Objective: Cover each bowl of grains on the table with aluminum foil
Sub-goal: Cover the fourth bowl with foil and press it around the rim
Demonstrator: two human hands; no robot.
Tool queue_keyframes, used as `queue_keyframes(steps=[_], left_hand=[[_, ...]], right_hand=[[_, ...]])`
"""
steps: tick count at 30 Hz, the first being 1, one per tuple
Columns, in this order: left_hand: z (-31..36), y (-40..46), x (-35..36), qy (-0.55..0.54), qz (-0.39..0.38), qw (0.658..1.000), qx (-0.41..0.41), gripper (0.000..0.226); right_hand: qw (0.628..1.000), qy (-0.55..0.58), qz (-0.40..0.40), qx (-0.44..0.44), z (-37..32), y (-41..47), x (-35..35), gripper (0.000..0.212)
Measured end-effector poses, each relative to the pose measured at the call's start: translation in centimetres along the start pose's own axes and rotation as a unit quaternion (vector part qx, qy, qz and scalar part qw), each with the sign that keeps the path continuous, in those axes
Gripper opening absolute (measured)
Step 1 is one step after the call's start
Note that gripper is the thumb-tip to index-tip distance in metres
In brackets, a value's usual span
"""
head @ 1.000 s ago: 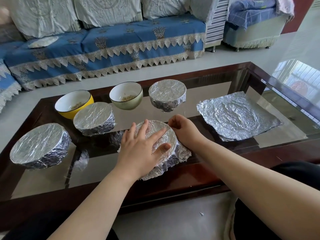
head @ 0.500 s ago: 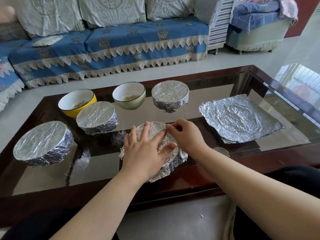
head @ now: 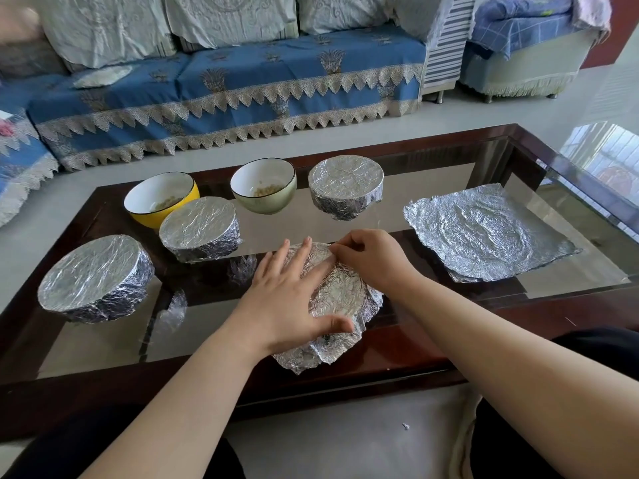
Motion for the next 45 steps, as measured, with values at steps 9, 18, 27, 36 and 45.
queue_keyframes(steps=[9, 18, 27, 36, 45], left_hand=[[0.2, 0.1, 0.1, -0.002, -0.006, 1.000, -0.021, 0.101], [0.3, 0.0, 0.3, -0.014, -0.002, 0.999, -0.029, 0.100], [0.3, 0.0, 0.3, -0.008, -0.010, 1.000, -0.027, 0.094], [0.4, 0.0, 0.3, -0.015, 0.004, 1.000, -0.025, 0.095], [0.3, 0.1, 0.5, -0.015, 0.018, 0.999, -0.029, 0.096]], right_hand=[[0.997, 0.068, -0.023, 0.028, 1.3, -0.9, -0.1, 0.012], [0.917, 0.371, -0.100, 0.106, 2.5, -1.9, 0.4, 0.030], [0.846, 0.476, -0.196, 0.142, 3.0, -1.8, 0.0, 0.017], [0.849, 0.476, -0.162, 0.162, 3.3, -0.9, 1.2, 0.022], [0.867, 0.471, -0.101, 0.129, 2.3, -0.7, 1.7, 0.011]])
Point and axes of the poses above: each hand's wrist, its own y-axis towards the middle knuckle, its own x-axis out of the palm, z = x × y, the point moved 2 cm from there along y, towards the middle knuckle, and after that the axes turned 7 degrees about -z, right-handed, at the moved point
